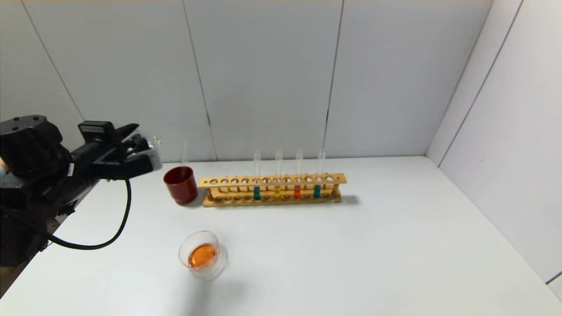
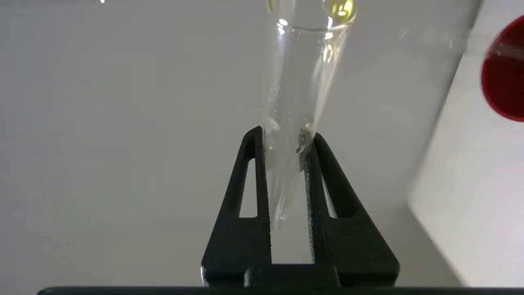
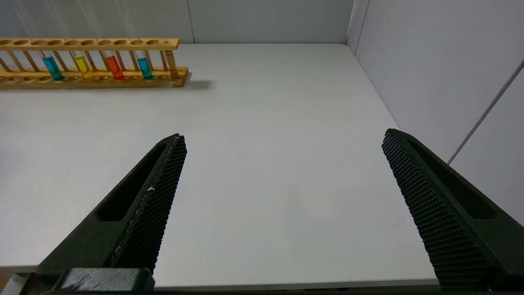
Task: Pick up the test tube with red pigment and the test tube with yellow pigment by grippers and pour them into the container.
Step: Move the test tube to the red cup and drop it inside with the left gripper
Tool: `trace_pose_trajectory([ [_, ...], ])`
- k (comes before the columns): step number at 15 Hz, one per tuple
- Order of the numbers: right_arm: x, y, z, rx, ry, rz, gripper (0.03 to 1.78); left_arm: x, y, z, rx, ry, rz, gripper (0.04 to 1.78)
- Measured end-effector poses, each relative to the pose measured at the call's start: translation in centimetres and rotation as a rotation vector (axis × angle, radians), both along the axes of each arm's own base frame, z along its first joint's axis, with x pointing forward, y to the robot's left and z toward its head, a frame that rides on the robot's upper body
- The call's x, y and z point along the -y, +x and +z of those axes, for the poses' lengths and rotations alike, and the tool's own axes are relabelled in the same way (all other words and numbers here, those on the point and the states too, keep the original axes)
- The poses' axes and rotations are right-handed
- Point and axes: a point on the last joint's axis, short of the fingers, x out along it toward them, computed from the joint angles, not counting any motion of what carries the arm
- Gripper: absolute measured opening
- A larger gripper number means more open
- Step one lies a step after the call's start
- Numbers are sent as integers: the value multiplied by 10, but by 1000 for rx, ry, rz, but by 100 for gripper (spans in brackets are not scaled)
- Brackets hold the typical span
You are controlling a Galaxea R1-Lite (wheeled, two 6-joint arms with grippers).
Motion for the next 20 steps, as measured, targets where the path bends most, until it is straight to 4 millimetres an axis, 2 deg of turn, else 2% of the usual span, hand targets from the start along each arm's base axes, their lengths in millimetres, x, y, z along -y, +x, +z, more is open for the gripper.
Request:
trace_pose_trajectory([
  [3, 0, 0, 0, 0, 0, 0, 175, 3, -8, 5, -49, -338, 184, 30],
  [5, 0, 0, 0, 0, 0, 0, 175, 6, -6, 9, -93, -556, 208, 30],
  [8, 0, 0, 0, 0, 0, 0, 175, 11, 13, 28, -42, -904, 176, 30],
  [10, 0, 0, 0, 0, 0, 0, 175, 11, 28, 31, -7, -1134, 169, 30],
  [14, 0, 0, 0, 0, 0, 0, 175, 12, 49, 18, -9, -1396, 189, 30],
  [20, 0, 0, 0, 0, 0, 0, 175, 23, 85, -6, -87, -1660, 226, 30],
])
